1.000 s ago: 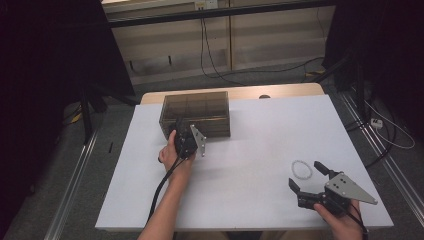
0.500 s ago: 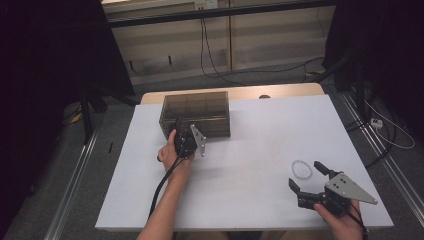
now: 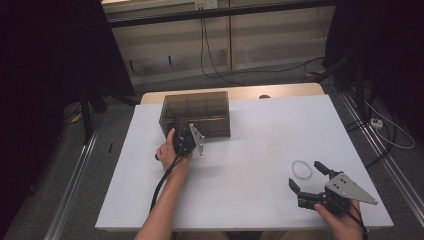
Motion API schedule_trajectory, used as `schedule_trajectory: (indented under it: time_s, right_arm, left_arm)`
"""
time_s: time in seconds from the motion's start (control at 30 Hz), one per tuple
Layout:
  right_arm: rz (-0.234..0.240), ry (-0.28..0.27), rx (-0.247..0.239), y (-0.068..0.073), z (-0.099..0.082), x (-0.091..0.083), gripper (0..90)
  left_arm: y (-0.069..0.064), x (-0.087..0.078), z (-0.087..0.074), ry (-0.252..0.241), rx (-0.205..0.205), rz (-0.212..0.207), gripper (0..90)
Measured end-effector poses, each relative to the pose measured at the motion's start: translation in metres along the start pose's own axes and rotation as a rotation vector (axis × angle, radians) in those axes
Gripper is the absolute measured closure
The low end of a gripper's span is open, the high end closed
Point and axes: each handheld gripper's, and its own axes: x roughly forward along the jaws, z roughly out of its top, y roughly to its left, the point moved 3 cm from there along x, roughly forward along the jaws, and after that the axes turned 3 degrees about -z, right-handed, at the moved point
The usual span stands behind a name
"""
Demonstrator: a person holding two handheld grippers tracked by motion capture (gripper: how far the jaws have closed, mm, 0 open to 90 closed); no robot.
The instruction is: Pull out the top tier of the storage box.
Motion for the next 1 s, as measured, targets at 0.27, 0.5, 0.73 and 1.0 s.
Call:
schedule_trajectory:
  time_s: [0.27, 0.5, 0.73, 1.0]
  right_arm:
    - [0.004, 0.002, -0.005, 0.0002, -0.0004, 0.0004, 3.0]
    - [0.006, 0.002, -0.001, -0.0003, -0.0006, 0.0007, 3.0]
    - [0.008, 0.009, -0.005, -0.0004, -0.0012, 0.0012, 3.0]
    - [0.01, 0.008, -0.003, -0.0001, -0.0013, 0.0015, 3.0]
  left_arm:
    - [-0.002, 0.0001, 0.0014, 0.0, 0.026, 0.011, 41.3]
    - [-0.0074, 0.0001, 0.003, -0.013, 0.031, 0.004, 51.2]
    - [-0.0075, -0.0025, 0.004, 0.016, 0.081, -0.003, 57.3]
    - [-0.0096, -0.0047, 0.0055, 0.015, 0.086, 0.004, 59.5]
